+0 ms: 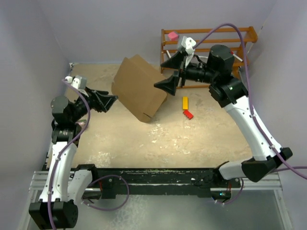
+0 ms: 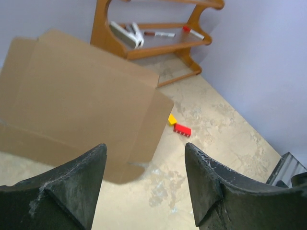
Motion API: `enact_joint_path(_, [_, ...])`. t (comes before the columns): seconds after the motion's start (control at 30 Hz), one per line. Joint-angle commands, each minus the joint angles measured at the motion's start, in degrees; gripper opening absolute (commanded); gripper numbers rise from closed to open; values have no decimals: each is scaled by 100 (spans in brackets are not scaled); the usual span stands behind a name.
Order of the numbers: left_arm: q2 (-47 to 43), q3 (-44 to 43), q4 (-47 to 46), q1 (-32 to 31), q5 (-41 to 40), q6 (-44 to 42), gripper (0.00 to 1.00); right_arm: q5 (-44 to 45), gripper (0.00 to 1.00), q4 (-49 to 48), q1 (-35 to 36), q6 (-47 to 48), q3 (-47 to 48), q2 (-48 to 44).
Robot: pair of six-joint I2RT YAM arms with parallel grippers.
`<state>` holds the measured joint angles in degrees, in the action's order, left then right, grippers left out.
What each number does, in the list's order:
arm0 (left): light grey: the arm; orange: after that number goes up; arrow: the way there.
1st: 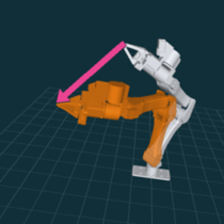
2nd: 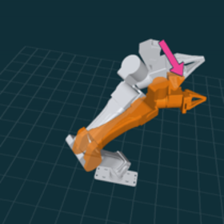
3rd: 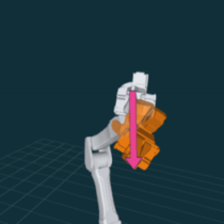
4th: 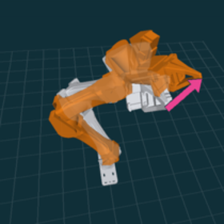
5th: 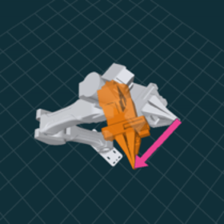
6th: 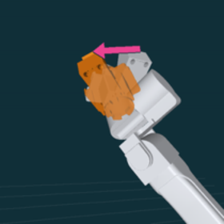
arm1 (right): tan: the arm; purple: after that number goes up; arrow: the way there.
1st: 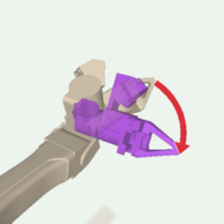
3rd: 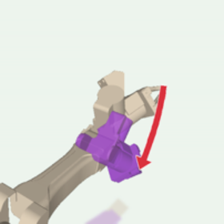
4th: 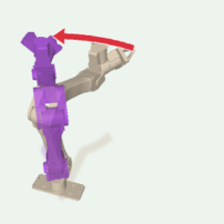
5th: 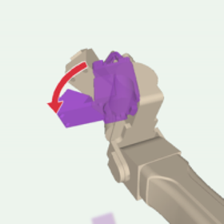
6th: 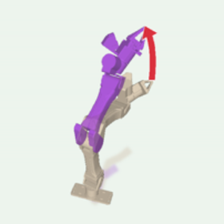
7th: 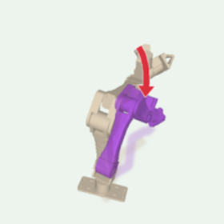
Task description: Fold the paper box
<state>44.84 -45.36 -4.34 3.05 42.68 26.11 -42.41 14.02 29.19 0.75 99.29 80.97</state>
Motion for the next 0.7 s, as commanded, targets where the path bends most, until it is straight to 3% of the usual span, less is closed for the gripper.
enact_joint_path(0.0, [227,107,98,38,90,236,70,-632,100,-225,-125,-59,-485,-395])
enact_joint_path(0.1, [249,143,108,38,123,205,70,-940,100,-267,-257,-55,-584,-409])
enact_joint_path(0.23, [280,226,113,38,169,167,70,-2044,100,-509,-491,-106,-715,-344])
enact_joint_path(0.43, [315,263,108,38,247,90,70,-3776,100,-1816,-599,-335,-1251,-380])
enact_joint_path(0.57, [272,256,82,38,267,85,70,-4066,100,-3298,-600,-335,-1885,-535])
enact_joint_path(0.67, [247,256,94,38,287,75,70,-4019,100,-3631,-599,-335,-2092,-594])
